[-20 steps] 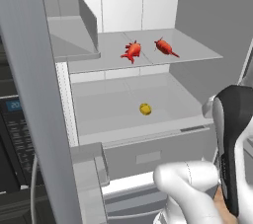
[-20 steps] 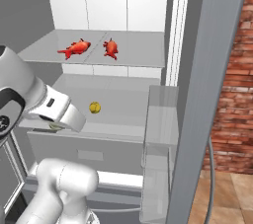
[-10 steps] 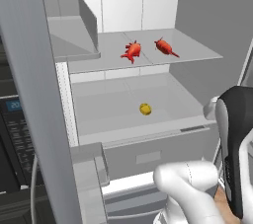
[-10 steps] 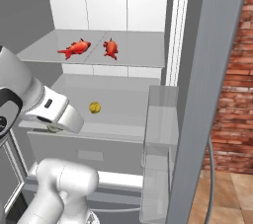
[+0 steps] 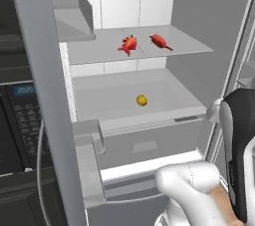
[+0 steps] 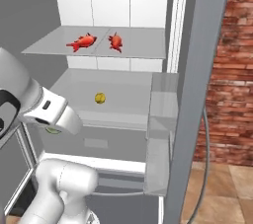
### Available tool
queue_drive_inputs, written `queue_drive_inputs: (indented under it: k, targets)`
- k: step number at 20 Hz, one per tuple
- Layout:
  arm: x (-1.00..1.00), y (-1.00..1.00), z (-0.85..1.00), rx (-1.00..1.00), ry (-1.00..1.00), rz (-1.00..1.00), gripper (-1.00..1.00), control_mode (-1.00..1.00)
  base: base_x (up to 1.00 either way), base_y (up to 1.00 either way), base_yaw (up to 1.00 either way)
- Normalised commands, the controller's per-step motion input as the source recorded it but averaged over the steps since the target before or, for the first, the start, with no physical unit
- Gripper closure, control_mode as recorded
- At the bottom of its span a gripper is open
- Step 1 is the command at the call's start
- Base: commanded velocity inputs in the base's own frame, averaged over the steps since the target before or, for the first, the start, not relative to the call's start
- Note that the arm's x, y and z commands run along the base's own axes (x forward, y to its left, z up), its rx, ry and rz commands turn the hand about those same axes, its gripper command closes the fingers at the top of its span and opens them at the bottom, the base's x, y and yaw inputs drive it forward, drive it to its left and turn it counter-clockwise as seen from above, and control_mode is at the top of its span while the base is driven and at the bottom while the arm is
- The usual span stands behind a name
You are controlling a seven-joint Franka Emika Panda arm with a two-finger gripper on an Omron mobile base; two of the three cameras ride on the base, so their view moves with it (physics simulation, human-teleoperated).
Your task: Gather the lemon wedge and lemon from the fridge and place them on a tray on the dining counter. Then gather the fishs from the fridge and place them on the other tray.
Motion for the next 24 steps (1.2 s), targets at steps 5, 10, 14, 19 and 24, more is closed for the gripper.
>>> queue_drive_inputs:
  k: [5,10,14,19,24]
  targets:
    - [0.00,0.00,0.00,0.00,0.00,0.00,1.00,1.00,-0.69,0.08,0.05]
    - [0.00,0.00,0.00,0.00,0.00,0.00,1.00,1.00,-0.73,0.11,0.15]
    - [0.00,0.00,0.00,0.00,0.00,0.00,1.00,1.00,-0.70,0.15,0.25]
    - [0.00,0.00,0.00,0.00,0.00,0.00,1.00,1.00,-0.72,0.25,0.32]
    - [0.00,0.00,0.00,0.00,0.00,0.00,1.00,1.00,-0.73,0.33,0.36]
